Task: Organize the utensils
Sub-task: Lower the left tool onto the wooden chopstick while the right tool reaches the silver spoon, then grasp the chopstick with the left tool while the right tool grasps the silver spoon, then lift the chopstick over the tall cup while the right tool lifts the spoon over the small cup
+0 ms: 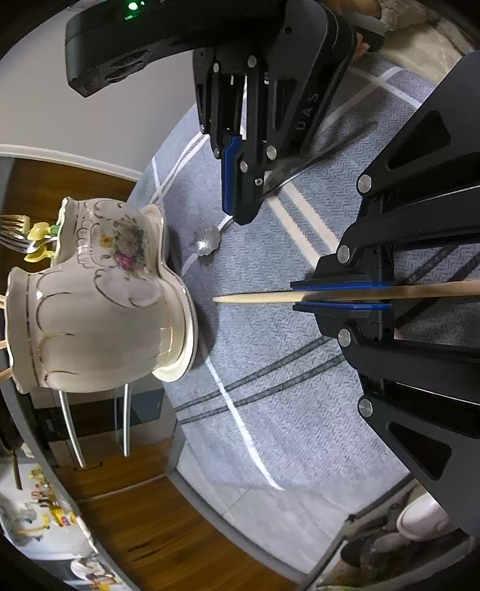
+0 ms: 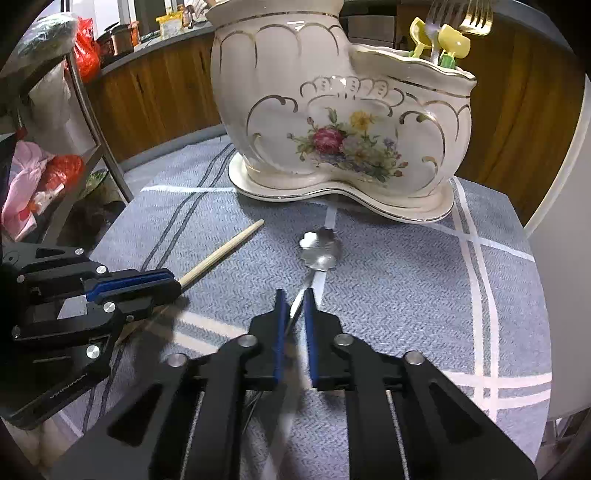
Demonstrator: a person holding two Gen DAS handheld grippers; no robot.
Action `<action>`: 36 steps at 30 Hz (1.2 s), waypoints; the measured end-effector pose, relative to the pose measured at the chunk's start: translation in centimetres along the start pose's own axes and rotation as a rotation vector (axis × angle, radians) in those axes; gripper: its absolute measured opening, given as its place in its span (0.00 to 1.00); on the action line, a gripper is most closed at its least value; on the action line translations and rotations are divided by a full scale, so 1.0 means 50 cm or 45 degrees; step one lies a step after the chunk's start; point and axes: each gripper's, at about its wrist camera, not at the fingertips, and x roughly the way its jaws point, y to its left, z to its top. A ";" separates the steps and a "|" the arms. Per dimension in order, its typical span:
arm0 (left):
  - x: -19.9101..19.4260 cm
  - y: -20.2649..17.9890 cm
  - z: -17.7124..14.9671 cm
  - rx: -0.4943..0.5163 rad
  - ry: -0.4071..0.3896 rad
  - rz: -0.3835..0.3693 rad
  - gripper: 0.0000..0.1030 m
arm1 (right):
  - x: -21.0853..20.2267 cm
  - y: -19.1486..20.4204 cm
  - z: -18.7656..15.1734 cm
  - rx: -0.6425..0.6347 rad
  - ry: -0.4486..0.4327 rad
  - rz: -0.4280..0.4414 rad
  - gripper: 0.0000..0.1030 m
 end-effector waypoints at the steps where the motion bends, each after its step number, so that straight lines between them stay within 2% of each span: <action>1: 0.001 0.000 0.000 0.000 0.000 0.000 0.06 | -0.001 0.002 0.000 -0.018 0.011 0.010 0.06; 4: -0.001 -0.003 -0.001 0.010 0.008 0.003 0.06 | -0.005 0.011 -0.003 -0.098 0.037 0.045 0.04; 7: 0.002 -0.006 0.001 0.028 0.032 -0.001 0.07 | -0.007 0.016 -0.003 -0.167 0.082 0.027 0.04; 9: 0.005 -0.011 0.004 0.034 0.051 -0.013 0.14 | -0.007 0.016 0.000 -0.180 0.120 0.039 0.05; 10: 0.007 -0.013 0.008 0.033 0.059 -0.029 0.20 | -0.006 0.018 0.002 -0.194 0.127 0.026 0.08; 11: 0.009 -0.016 0.010 0.038 0.065 -0.036 0.21 | -0.008 0.018 0.000 -0.205 0.128 0.008 0.14; 16: 0.019 -0.023 0.019 0.059 0.070 -0.007 0.21 | -0.006 0.022 0.001 -0.207 0.120 0.003 0.15; 18: 0.022 -0.017 0.023 0.051 0.075 -0.014 0.21 | -0.003 0.020 0.001 -0.200 0.116 0.017 0.12; 19: 0.023 -0.015 0.025 0.047 0.078 -0.018 0.20 | -0.003 0.019 -0.001 -0.192 0.115 0.040 0.06; 20: 0.023 -0.013 0.027 0.048 0.080 -0.017 0.19 | -0.005 0.015 -0.002 -0.188 0.111 0.046 0.04; 21: 0.024 -0.011 0.027 0.056 0.081 0.003 0.12 | -0.007 0.014 -0.004 -0.184 0.106 0.050 0.04; 22: 0.024 -0.009 0.028 0.059 0.079 0.015 0.07 | -0.009 0.015 -0.007 -0.183 0.095 0.055 0.04; 27: 0.016 0.006 0.021 0.024 0.054 -0.003 0.06 | -0.021 0.021 -0.026 -0.174 0.030 0.079 0.03; 32: -0.009 -0.001 0.014 0.022 -0.016 -0.030 0.06 | -0.070 0.007 -0.044 -0.153 -0.134 0.101 0.03; 36: -0.052 0.000 0.016 0.009 -0.117 -0.059 0.06 | -0.109 -0.003 -0.053 -0.126 -0.263 0.103 0.03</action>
